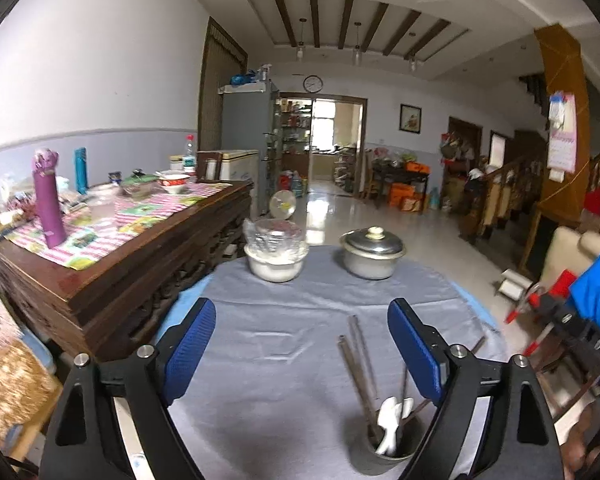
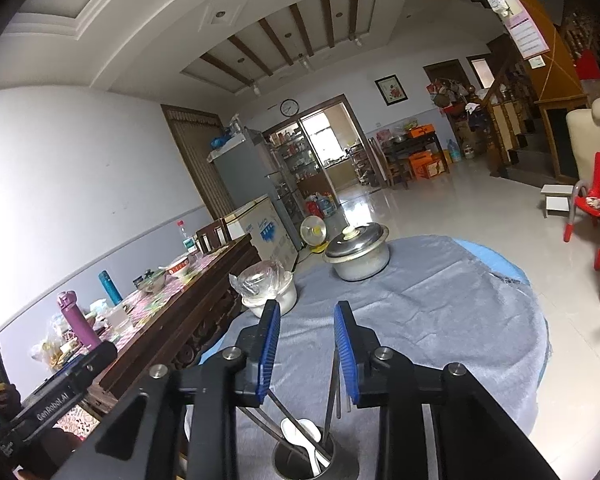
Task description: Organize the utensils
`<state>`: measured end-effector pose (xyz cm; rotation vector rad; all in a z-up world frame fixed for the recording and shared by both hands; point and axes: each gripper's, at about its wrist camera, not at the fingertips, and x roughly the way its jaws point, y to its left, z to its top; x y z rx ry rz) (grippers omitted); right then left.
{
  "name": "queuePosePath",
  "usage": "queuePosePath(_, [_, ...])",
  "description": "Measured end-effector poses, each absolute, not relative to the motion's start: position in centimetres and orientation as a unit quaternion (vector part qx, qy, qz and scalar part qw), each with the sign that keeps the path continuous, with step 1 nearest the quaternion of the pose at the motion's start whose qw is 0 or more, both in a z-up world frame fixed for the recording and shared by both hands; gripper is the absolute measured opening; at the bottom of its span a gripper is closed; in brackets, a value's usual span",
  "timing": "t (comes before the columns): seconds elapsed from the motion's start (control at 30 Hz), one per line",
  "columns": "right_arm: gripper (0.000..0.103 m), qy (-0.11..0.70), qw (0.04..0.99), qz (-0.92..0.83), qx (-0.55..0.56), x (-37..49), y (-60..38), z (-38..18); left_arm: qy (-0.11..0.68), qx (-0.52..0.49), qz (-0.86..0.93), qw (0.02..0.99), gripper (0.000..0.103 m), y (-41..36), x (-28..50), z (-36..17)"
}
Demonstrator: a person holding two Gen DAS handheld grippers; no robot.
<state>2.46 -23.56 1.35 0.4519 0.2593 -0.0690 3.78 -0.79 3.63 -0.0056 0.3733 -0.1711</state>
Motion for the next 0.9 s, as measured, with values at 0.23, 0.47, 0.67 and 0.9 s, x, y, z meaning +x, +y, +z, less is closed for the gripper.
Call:
queuePosePath(0.23, [0.054, 0.118, 0.967, -0.036, 0.221, 2.0, -23.3, 1.8, 0.185, 0.026, -0.045, 0.981, 0.091, -0.6, 3.6, 3.5])
queuePosePath(0.47, [0.054, 0.119, 0.969, -0.031, 0.214, 2.2, -22.6, 2.0, 0.181, 0.032, -0.026, 0.983, 0.092, -0.5, 3.4, 3.7])
queuePosePath(0.67, [0.054, 0.121, 0.968, -0.03, 0.216, 2.2, -22.4, 2.0, 0.175, 0.033, -0.019, 0.984, 0.093, -0.2, 3.3, 4.0])
queuePosePath(0.9, [0.054, 0.122, 0.969, -0.029, 0.215, 2.4, -22.2, 1.9, 0.173, 0.034, -0.013, 0.984, 0.095, 0.1, 3.3, 4.2])
